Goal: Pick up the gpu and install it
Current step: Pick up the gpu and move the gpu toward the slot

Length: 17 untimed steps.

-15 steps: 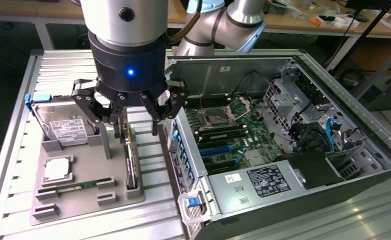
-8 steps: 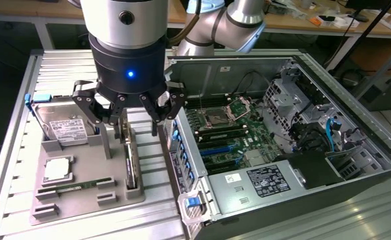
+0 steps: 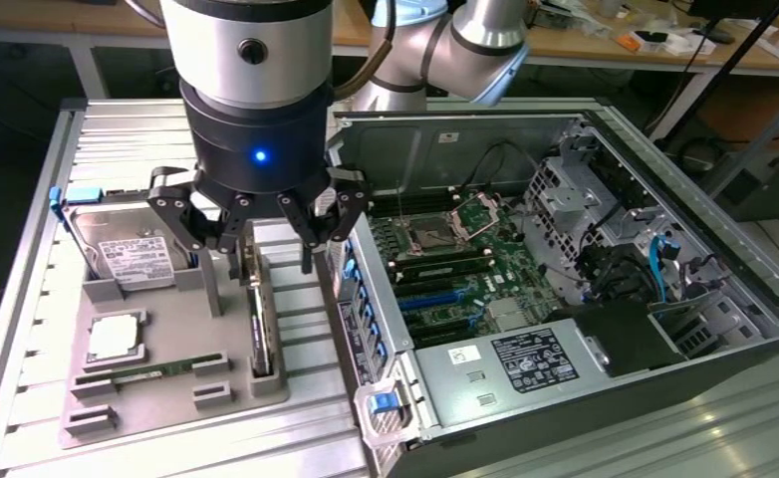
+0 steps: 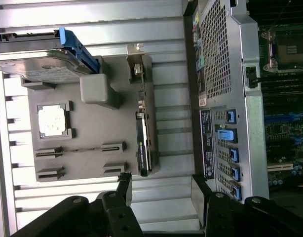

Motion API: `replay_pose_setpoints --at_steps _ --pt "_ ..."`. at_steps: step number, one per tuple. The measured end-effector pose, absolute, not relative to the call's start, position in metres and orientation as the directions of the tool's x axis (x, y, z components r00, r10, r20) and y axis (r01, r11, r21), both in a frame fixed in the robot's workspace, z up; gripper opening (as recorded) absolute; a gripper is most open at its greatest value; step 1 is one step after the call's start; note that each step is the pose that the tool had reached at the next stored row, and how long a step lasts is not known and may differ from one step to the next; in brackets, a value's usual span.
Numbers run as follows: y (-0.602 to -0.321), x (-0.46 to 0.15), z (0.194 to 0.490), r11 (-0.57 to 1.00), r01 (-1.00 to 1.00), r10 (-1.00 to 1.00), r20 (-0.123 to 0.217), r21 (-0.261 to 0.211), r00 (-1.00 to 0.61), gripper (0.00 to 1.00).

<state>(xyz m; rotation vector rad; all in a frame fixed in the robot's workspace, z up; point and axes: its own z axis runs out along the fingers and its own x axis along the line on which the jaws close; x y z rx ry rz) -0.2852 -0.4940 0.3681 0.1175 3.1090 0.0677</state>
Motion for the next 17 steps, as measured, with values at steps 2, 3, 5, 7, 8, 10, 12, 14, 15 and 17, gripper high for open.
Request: replay_pose_setpoints --at_steps 2,3,5,7,8,10,12,14,15,17 --pt "-0.4937 -0.2852 0.3663 0.996 0.075 0.076 -0.028 0.044 -0.997 0.60" --pt "-0.4936 -0.2853 0.3654 0.996 0.075 0.076 -0.028 0.045 -0.997 0.60" --pt "-0.4935 -0.2853 0.3640 0.996 0.075 0.076 -0.028 0.045 -0.997 0.60" --pt "-0.4935 -0.2853 0.3636 0.996 0.075 0.076 -0.028 0.045 -0.997 0.60" --pt "-0.4935 -0.2853 0.3636 0.996 0.075 0.076 -0.028 0.044 -0.997 0.60" --pt "-0.4935 -0.2853 0.3631 0.996 0.075 0.076 -0.028 0.045 -0.997 0.60" --pt "-0.4935 -0.2853 0.3628 0.996 0.075 0.076 -0.028 0.045 -0.997 0.60" --pt "-0.4935 -0.2853 0.3623 0.996 0.075 0.076 -0.028 0.045 -0.997 0.60" --pt "-0.4935 -0.2853 0.3620 0.996 0.075 0.076 -0.028 0.045 -0.997 0.60" --pt "-0.4935 -0.2853 0.3615 0.996 0.075 0.076 -0.028 0.045 -0.997 0.60"
